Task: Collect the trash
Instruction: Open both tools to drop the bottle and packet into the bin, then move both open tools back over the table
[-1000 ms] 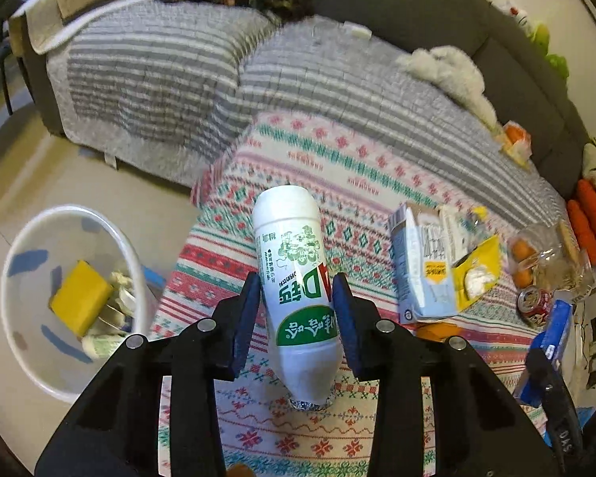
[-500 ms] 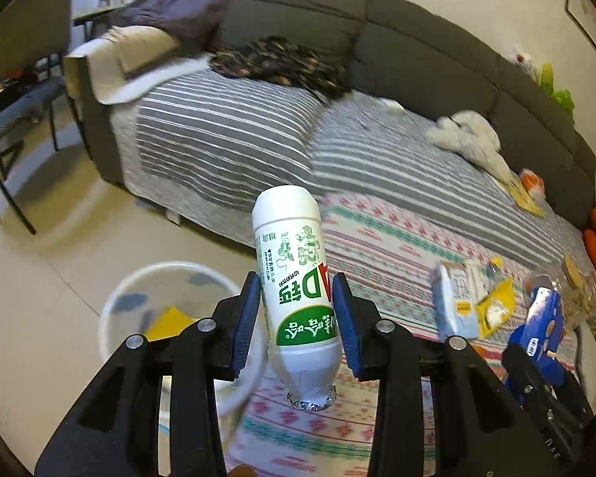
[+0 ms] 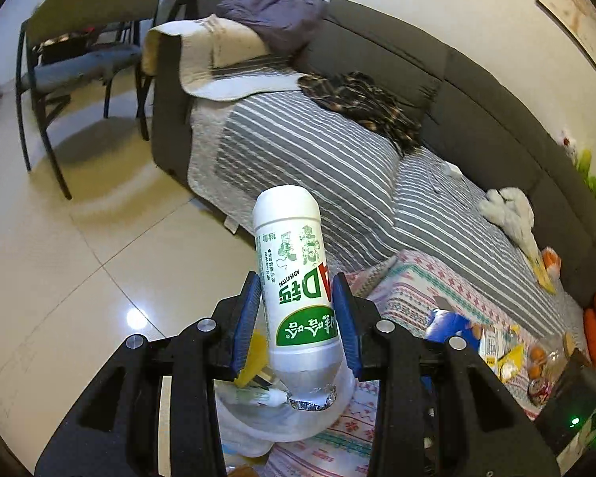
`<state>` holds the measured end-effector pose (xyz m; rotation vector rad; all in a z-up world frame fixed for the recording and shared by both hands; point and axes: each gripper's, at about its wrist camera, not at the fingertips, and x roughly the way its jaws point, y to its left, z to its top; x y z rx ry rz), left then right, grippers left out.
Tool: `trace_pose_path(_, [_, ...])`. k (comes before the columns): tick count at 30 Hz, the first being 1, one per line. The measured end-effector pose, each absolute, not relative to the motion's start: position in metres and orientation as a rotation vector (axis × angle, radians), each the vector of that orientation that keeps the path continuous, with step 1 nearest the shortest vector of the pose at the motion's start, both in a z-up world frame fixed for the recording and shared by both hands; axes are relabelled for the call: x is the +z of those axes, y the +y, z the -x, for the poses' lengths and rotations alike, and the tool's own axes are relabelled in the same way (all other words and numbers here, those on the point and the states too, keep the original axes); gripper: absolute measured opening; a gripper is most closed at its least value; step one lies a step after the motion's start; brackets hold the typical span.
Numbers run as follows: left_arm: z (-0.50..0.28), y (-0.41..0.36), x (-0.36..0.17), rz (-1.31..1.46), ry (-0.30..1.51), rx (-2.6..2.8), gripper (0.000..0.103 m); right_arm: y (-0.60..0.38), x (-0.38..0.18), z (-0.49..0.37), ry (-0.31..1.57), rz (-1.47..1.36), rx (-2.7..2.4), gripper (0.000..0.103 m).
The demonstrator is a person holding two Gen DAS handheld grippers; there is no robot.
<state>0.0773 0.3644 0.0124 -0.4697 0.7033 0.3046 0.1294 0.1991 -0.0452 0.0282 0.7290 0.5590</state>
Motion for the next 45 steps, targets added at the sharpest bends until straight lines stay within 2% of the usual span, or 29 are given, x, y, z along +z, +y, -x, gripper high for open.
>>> trace_pose_path(7, [-0.077,0.379,0.008,0.499,0.715,0.301,0.036,0.209,-0.038,-0.126,0.688,0.008,0.491,0.095])
trace_pose_path(16, [-0.085,0.374,-0.001,0.483,0.768,0.251,0.037,0.189,-0.020,-0.126,0.632,0.034,0.368,0.095])
trace_pose_path(19, [-0.087,0.366,-0.002,0.461,0.781,0.252,0.056,0.183,-0.016,-0.124,0.615,0.047,0.339,0.095])
trace_pose_path(25, [-0.085,0.359,0.001,0.433,0.761,0.279,0.062,0.170,-0.007,-0.119,0.567,0.060,0.249,0.096])
trace_pose_path(27, [-0.085,0.356,0.003,0.407,0.752,0.308,0.069,0.165,-0.004,-0.119,0.554,0.061,0.225,0.096])
trace_pose_path(29, [-0.083,0.351,0.006,0.382,0.732,0.342,0.083,0.161,-0.002,-0.119,0.547,0.060,0.204,0.096])
trace_pose_path(32, [-0.078,0.339,0.013,0.346,0.686,0.385,0.092,0.152,0.001,-0.119,0.542,0.059,0.172,0.096])
trace_pose_path(35, [-0.076,0.328,0.020,0.311,0.648,0.424,0.096,0.140,0.005,-0.121,0.535,0.056,0.137,0.096])
trace_pose_path(45, [-0.078,0.281,0.031,0.213,0.590,0.422,0.096,0.090,0.010,-0.124,0.532,0.020,0.047,0.096])
